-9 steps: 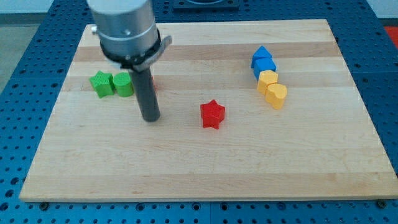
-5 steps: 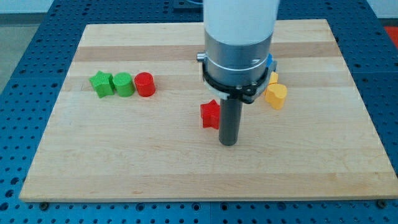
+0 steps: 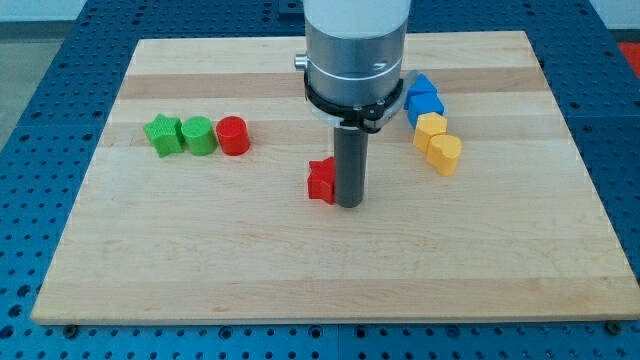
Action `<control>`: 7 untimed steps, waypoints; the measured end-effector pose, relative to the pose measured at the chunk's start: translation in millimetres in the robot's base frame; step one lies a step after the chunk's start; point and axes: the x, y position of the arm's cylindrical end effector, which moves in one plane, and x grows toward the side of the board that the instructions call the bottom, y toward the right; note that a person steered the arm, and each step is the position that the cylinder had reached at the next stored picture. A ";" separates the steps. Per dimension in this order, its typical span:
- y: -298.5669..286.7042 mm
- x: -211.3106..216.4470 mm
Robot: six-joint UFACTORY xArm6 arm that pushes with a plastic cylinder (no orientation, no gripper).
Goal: Move the red star close to the red circle
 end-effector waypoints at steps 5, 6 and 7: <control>-39.7 -33.9; -50.0 -38.2; -58.1 -41.3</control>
